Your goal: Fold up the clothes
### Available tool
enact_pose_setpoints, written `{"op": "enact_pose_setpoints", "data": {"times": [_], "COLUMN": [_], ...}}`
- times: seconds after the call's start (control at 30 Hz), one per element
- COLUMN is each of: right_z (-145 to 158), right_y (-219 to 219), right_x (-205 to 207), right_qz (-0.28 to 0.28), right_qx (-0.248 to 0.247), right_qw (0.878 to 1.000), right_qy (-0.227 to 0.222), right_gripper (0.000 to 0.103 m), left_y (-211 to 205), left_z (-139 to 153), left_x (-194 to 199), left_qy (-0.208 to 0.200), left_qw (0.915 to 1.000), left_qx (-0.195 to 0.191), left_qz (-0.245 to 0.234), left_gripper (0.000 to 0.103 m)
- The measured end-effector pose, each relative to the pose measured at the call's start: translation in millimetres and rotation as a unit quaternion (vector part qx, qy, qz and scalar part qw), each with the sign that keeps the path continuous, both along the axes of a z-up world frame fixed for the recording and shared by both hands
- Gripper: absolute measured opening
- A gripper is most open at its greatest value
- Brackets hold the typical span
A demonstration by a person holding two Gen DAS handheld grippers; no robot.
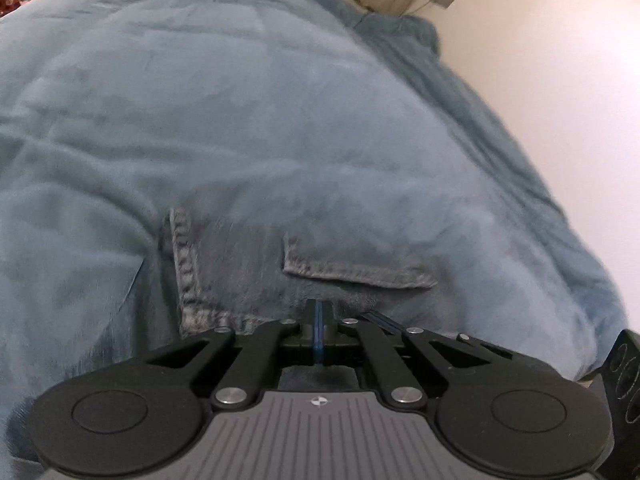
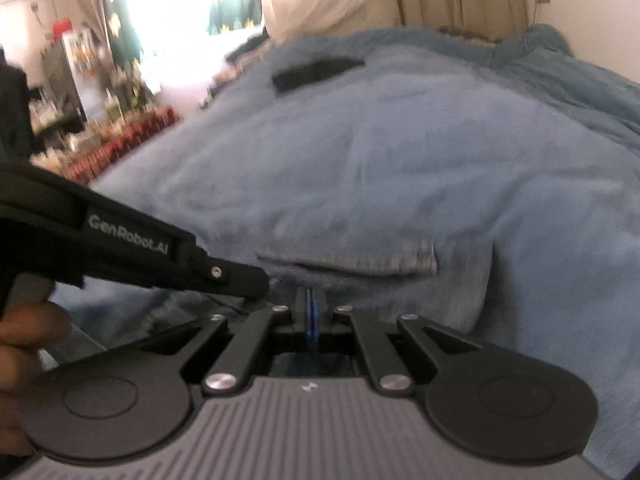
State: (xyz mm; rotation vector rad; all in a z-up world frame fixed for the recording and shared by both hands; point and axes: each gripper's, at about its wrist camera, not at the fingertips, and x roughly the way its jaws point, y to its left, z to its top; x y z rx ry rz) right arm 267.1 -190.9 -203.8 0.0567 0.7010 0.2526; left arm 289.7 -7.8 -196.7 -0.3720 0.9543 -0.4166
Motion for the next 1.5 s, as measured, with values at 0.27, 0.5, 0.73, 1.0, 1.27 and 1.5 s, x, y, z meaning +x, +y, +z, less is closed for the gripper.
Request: {"op": "enact_pose_setpoints", "data": {"times": [0.27,0.5,0.73,1.0,1.27,1.5], "right_z": [-15,9,16,-2,23,4], "right_y": [-12,-24,-37,-63,-66,-75], "right_x": [-23,-32,-23,-38,-15,-2], "right_qz": [0.017,-0.014,-0.057,-0.087,-0.096,-0.112], "right_qx": [-0.024,-0.012,-0.014,-0.025,-0.013,-0.05], "right_qw": [1.0,1.0,0.998,0.996,0.995,0.992], "right_qy": [-0.009,-0.022,-0.017,-0.006,-0.033,-0.012], "right_gripper": [0.0,0.0,0.0,0.0,0.001,0.0], "left_y": [-2,1,-2,8,4,12], "left_z": [-12,1,7,-3,-1,-3], "left_x": [-8,-21,-34,-35,-45,-54], "left_qy": [-0.02,-0.032,-0.028,-0.01,-0.017,-0.012], "left_qw": [0.9979,0.998,0.998,0.9992,0.9989,0.9987], "left_qx": [0.061,0.054,0.056,0.038,0.042,0.049], "left_qz": [-0.007,0.009,0.0,0.001,-0.006,-0.01], "left_gripper": [0.003,0.002,0.002,0.002,0.002,0.002]}}
